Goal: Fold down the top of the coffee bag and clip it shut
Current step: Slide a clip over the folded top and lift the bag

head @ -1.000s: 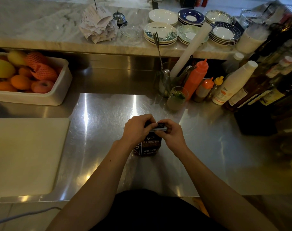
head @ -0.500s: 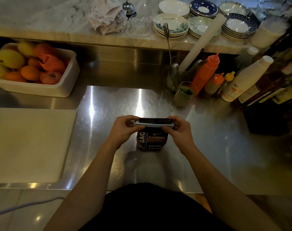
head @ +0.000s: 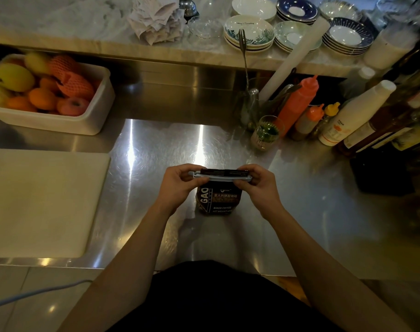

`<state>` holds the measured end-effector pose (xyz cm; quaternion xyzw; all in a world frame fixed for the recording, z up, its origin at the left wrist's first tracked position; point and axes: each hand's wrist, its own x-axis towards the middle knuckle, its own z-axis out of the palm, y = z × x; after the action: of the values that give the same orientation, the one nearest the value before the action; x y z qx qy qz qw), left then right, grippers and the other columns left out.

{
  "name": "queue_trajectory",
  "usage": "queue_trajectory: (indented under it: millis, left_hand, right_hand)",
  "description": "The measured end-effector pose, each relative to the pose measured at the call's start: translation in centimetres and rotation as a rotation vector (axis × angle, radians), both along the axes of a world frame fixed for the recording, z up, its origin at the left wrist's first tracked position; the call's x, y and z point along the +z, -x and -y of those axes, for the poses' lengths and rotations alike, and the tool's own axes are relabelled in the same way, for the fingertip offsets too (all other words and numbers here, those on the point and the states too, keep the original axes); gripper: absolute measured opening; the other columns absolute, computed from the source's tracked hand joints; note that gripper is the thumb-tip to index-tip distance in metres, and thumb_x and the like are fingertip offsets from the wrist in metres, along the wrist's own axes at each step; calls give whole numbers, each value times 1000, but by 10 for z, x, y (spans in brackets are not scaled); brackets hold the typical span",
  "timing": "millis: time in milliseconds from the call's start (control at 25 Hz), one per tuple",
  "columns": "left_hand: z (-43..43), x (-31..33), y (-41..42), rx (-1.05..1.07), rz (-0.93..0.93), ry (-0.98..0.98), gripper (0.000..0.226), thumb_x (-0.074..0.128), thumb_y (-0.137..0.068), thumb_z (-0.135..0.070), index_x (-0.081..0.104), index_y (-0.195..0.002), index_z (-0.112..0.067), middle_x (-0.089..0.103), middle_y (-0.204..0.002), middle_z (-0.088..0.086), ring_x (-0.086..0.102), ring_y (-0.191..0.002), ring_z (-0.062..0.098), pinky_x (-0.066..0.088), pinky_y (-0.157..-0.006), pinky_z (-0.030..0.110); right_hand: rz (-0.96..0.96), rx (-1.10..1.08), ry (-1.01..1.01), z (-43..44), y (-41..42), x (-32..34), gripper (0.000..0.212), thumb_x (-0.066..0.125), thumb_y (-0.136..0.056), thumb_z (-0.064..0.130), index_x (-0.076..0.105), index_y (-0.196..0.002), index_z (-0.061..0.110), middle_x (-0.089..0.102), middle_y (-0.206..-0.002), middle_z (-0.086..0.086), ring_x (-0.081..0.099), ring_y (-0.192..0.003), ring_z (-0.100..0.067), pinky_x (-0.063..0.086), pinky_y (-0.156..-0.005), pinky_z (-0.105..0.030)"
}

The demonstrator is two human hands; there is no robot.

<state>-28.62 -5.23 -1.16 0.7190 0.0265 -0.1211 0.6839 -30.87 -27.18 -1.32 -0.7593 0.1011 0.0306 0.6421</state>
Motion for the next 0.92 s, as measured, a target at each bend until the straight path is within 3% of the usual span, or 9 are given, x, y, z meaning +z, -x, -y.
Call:
queue_trajectory:
  millis: [160, 320, 520, 680, 920]
  left_hand:
    - [0, 1, 0, -13, -3, -25, 22, 78, -74, -1, 74, -93, -11, 76, -88, 2, 74, -83, 13, 57, -74, 20]
    - [-3, 1, -3, -41, 11, -45, 20, 79, -74, -2, 75, -88, -15, 77, -86, -2, 74, -82, 13, 57, -74, 21]
    - [2, 2, -3, -80, 59, -73, 23, 79, -74, -4, 75, -97, -8, 76, -92, 5, 74, -85, 16, 58, -78, 24]
    - [-2, 3, -1, -81, 13, -40, 28, 78, -75, -5, 73, -103, -10, 76, -94, 5, 74, -87, 15, 58, -78, 23]
    - [-2, -1, 1, -23, 18, -53, 16, 77, -77, -5, 74, -93, -6, 75, -87, 5, 74, -81, 12, 56, -74, 19]
  right_hand:
    - [-15, 50, 67, 4, 0, 4, 26, 72, -79, -2, 67, -102, 7, 72, -99, -11, 70, -93, -20, 59, -85, -35]
    - [90, 220, 333, 5, 1, 15, 22, 72, -83, 17, 68, -104, 20, 68, -99, 10, 63, -97, -5, 52, -87, -23]
    - [145, 345, 638, -12, -7, 23, 21, 66, -86, 29, 68, -107, 27, 70, -102, 5, 61, -96, -15, 52, -85, -40]
    - [144, 316, 663, -15, -9, 22, 19, 64, -86, 28, 70, -104, 30, 73, -99, 6, 63, -93, -16, 53, -82, -46]
    - [187, 317, 691, -23, -10, 24, 19, 66, -85, 25, 72, -103, 26, 74, -98, 4, 63, -92, -19, 52, -82, -45]
